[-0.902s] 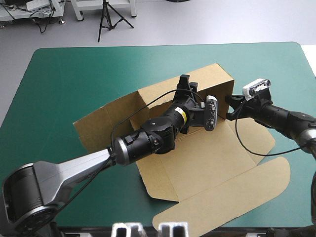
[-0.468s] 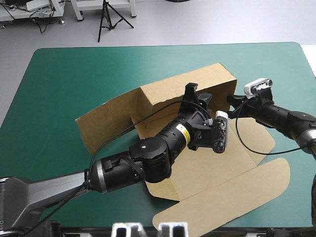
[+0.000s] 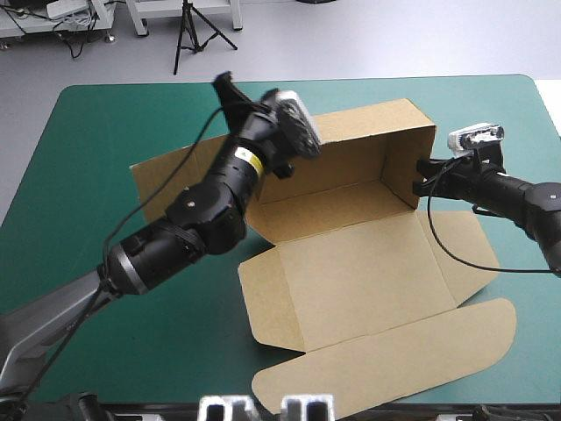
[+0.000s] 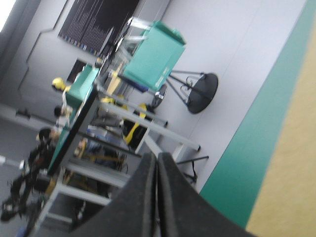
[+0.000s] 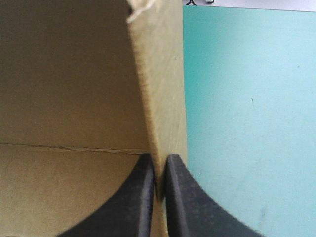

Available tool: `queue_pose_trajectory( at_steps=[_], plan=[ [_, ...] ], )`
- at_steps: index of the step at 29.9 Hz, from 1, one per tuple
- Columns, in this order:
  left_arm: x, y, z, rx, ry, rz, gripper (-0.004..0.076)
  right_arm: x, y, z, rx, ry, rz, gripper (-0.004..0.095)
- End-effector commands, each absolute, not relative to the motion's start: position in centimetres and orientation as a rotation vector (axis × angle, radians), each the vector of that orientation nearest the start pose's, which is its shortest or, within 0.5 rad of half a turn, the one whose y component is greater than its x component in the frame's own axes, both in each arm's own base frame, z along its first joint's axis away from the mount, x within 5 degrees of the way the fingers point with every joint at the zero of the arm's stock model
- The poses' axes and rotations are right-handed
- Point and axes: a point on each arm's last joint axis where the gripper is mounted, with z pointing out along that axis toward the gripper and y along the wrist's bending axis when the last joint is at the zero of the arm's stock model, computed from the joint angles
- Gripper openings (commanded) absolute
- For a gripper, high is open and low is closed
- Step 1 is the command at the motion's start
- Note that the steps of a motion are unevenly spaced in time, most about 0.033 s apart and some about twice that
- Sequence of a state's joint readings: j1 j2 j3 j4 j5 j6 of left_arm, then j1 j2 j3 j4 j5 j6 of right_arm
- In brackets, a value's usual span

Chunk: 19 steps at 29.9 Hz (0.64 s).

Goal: Fold the box

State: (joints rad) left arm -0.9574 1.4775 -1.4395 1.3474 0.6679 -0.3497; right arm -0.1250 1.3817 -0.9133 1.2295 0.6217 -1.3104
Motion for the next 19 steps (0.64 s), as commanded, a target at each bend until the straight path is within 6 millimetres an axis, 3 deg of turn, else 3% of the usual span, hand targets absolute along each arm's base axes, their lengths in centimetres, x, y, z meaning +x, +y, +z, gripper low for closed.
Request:
queue_pose_trajectory(
  at_steps=[1,7,11,14,19],
  plan=[
    [25.3,-19.3,46.5,0.791,1.386,0.495,-0.0007,28.5,1.8,33.3,-0.278,2.102,0.571,0.0002],
    [27.7,-13.7,47.3,0.540,1.511,0.347,-0.0007,28.0,1.5,36.8,-0.264,2.271,0.550,0.0001],
    [28.8,-11.0,47.0,0.418,1.593,0.321,-0.0007,28.1,1.3,37.5,-0.257,2.417,0.571,0.0002],
    [29.4,-9.6,46.7,0.350,1.632,0.299,-0.0007,28.9,1.3,36.7,-0.259,2.536,0.635,0.0001],
    [29.8,-8.5,46.6,0.295,1.652,0.265,-0.0007,31.5,1.4,33.3,-0.270,2.647,0.699,0.0002]
  ],
)
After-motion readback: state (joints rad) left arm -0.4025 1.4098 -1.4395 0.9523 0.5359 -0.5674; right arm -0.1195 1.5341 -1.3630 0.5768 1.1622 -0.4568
